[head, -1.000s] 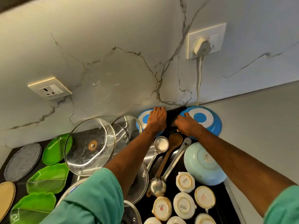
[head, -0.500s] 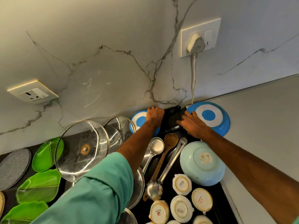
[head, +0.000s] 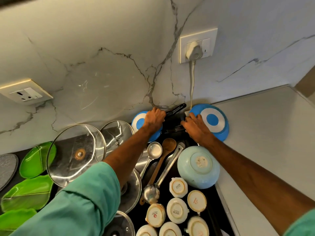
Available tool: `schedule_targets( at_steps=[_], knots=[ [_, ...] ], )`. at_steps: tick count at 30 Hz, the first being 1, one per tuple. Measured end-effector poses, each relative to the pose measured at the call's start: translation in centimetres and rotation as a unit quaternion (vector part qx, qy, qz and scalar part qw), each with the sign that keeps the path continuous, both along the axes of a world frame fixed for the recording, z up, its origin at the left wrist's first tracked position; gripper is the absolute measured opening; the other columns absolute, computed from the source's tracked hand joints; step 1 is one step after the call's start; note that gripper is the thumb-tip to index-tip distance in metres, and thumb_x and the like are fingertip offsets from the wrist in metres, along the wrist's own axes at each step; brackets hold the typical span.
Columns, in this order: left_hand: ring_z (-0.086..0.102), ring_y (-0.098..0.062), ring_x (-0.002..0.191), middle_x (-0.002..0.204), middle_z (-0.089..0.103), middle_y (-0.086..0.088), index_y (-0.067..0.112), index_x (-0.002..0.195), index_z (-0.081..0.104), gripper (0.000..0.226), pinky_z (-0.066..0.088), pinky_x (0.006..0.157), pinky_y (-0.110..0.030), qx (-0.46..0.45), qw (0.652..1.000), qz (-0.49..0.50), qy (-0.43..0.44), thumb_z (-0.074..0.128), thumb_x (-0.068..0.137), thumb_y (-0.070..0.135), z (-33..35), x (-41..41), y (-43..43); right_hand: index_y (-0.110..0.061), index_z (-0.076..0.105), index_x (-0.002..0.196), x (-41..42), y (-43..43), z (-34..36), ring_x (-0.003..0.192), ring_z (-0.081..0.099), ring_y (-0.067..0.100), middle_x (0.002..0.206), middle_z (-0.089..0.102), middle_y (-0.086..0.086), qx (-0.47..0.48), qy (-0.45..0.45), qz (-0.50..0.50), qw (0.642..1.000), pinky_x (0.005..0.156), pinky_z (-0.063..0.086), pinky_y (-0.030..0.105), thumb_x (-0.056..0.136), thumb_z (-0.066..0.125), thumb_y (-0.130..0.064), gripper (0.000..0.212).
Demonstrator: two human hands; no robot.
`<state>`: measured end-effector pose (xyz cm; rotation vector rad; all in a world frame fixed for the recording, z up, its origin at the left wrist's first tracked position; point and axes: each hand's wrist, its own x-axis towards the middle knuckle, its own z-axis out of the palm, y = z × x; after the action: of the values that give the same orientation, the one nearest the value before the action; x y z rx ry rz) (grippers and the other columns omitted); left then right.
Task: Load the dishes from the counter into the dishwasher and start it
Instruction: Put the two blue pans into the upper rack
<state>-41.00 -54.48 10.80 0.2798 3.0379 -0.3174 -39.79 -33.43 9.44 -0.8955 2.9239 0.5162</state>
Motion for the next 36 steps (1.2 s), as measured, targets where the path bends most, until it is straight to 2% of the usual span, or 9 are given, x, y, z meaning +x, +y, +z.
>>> schedule_targets(
  at_steps=[4, 9, 12, 18, 21, 24, 27, 31, 36],
  knots=[
    [0.046, -0.028, 0.131, 0.140, 0.053, -0.010, 0.010, 0.134, 0.051, 0.041, 0.047, 0.095, -0.038, -0.023, 0.999, -0.016, 0.031, 0.059, 0.100, 0.030, 2.4, 1.6, 1.1, -0.017, 0.061, 0.127, 0.9, 0.7, 1.8, 0.128, 0.050, 0.031, 0.126, 0.063, 0.011, -0.048, 0.006, -0.010, 0.999, 0.093, 0.049, 0.042, 0.080, 0.080, -0.019, 0.050],
    [0.053, -0.028, 0.126, 0.127, 0.063, -0.012, 0.006, 0.127, 0.056, 0.045, 0.053, 0.091, -0.037, -0.010, 0.998, -0.002, 0.064, 0.070, 0.090, 0.026, 5.3, 3.5, 1.9, -0.002, 0.072, 0.090, 2.1, 2.4, 3.8, 0.088, 0.066, 0.039, 0.083, 0.068, 0.019, -0.171, 0.035, -0.005, 0.985, 0.057, 0.054, 0.041, 0.057, 0.087, 0.005, 0.037],
    [0.062, -0.026, 0.107, 0.105, 0.070, -0.009, 0.008, 0.109, 0.064, 0.033, 0.053, 0.080, -0.034, 0.011, 0.996, -0.005, 0.091, 0.076, 0.081, 0.020, 7.6, 4.6, 2.2, 0.000, 0.070, 0.104, 3.4, 3.7, 5.4, 0.095, 0.064, 0.040, 0.093, 0.069, 0.020, -0.236, 0.039, -0.007, 0.971, 0.063, 0.056, 0.044, 0.066, 0.082, 0.008, 0.041],
    [0.059, -0.033, 0.112, 0.116, 0.066, -0.015, 0.005, 0.123, 0.055, 0.038, 0.048, 0.092, -0.041, 0.091, 0.985, -0.032, 0.140, 0.064, 0.087, 0.013, 11.4, 6.8, 3.0, 0.001, 0.064, 0.122, 7.5, 6.2, 9.3, 0.114, 0.059, 0.037, 0.114, 0.066, 0.019, -0.335, 0.075, -0.066, 0.937, 0.076, 0.059, 0.047, 0.077, 0.072, 0.011, 0.047],
    [0.067, -0.031, 0.088, 0.100, 0.068, -0.014, 0.006, 0.113, 0.055, 0.023, 0.055, 0.076, -0.042, 0.212, 0.963, -0.022, 0.163, 0.060, 0.092, 0.012, 13.4, 8.8, 4.7, -0.002, 0.062, 0.122, 9.4, 8.2, 11.2, 0.118, 0.051, 0.031, 0.116, 0.062, 0.016, -0.410, 0.087, -0.100, 0.903, 0.078, 0.055, 0.046, 0.088, 0.061, 0.001, 0.034],
    [0.067, -0.028, 0.071, 0.091, 0.067, -0.012, 0.005, 0.113, 0.055, 0.019, 0.059, 0.064, -0.043, 0.309, 0.933, -0.030, 0.181, 0.058, 0.097, 0.016, 15.2, 11.6, 7.2, -0.020, 0.056, 0.094, 11.3, 10.8, 13.2, 0.106, 0.056, 0.031, 0.104, 0.059, 0.008, -0.457, 0.099, -0.145, 0.872, 0.067, 0.045, 0.035, 0.091, 0.043, -0.020, 0.013],
    [0.066, -0.031, 0.074, 0.091, 0.066, -0.015, 0.004, 0.111, 0.055, 0.017, 0.059, 0.066, -0.047, 0.394, 0.904, -0.043, 0.163, 0.053, 0.094, 0.008, 16.0, 14.5, 10.1, -0.014, 0.061, 0.111, 15.0, 13.7, 14.9, 0.111, 0.049, 0.038, 0.117, 0.047, 0.013, -0.509, 0.142, -0.179, 0.830, 0.085, 0.048, 0.042, 0.093, 0.058, -0.016, 0.018],
    [0.065, -0.027, 0.075, 0.087, 0.066, -0.008, 0.010, 0.098, 0.057, 0.010, 0.056, 0.070, -0.050, 0.458, 0.878, -0.049, 0.131, 0.051, 0.091, 0.011, 16.8, 18.5, 14.0, -0.012, 0.062, 0.124, 22.0, 17.7, 18.8, 0.095, 0.054, 0.035, 0.096, 0.057, 0.014, -0.461, 0.160, -0.208, 0.848, 0.071, 0.040, 0.035, 0.095, 0.067, -0.032, 0.036],
    [0.069, -0.017, 0.080, 0.089, 0.069, 0.000, 0.016, 0.110, 0.063, 0.026, 0.059, 0.076, -0.040, 0.498, 0.857, -0.119, 0.047, 0.056, 0.088, 0.004, 18.3, 26.3, 19.4, -0.020, 0.062, 0.127, 30.2, 22.2, 21.7, 0.077, 0.065, 0.031, 0.072, 0.062, -0.005, -0.438, 0.078, -0.302, 0.844, 0.063, 0.034, 0.027, 0.093, 0.068, -0.044, 0.043]
  ],
)
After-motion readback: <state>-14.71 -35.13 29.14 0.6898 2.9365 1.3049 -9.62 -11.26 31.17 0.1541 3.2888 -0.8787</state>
